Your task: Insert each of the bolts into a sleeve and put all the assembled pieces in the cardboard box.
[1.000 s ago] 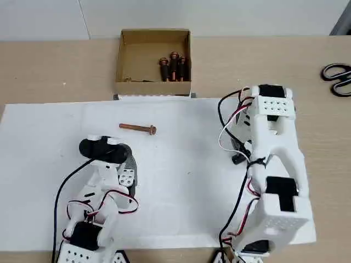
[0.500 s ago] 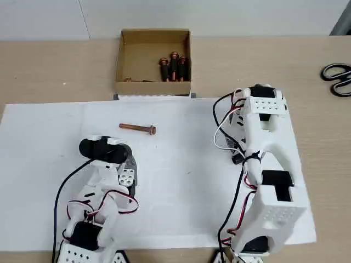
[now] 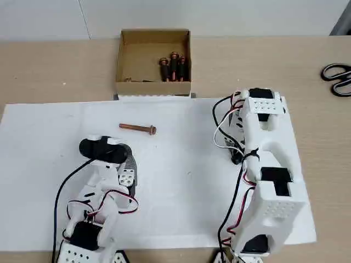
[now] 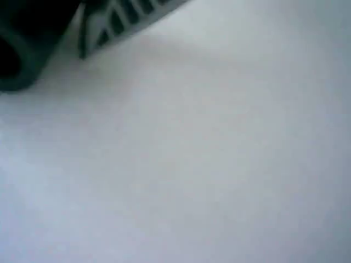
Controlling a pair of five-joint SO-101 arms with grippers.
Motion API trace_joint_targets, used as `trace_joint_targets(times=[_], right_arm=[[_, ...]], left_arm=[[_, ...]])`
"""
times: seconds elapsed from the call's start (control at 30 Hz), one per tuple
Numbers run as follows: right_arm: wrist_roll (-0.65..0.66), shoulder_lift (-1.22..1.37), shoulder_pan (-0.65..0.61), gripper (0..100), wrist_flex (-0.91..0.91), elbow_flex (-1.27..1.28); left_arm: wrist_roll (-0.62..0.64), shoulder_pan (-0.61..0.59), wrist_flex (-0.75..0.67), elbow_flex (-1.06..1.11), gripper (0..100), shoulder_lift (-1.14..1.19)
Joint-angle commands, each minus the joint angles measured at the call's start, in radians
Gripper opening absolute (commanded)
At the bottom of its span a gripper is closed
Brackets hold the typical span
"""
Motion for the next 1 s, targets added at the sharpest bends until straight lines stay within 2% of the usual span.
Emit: trace_joint_targets(times=[0.0,0.37,0.5,0.63,0.77,0.97], right_arm=[[0.009,0.008,-0.002,12.2,-0.019,-0.008],[0.009,0.01,-0.002,11.7,-0.021,-0.008],[0.009,0.007,-0.002,0.0,-0.021,-0.008],[0.009,0.005,0.001,0.2,-0.008,-0.008],[0.009,0.004,0.008,0.3,0.059,-0.052],[0.012,0.002,0.001,0.3,0.237,-0.278]], left_arm=[[-0.002,-0.008,0.003,-0.005,1,-0.008],[-0.002,-0.008,0.003,-0.005,1,-0.008],[-0.002,-0.008,0.003,-0.005,1,-0.008],[-0.002,-0.008,0.003,-0.005,1,-0.008],[-0.002,-0.008,0.003,-0.005,1,-0.008],[-0.003,-0.008,0.003,-0.005,1,-0.008]])
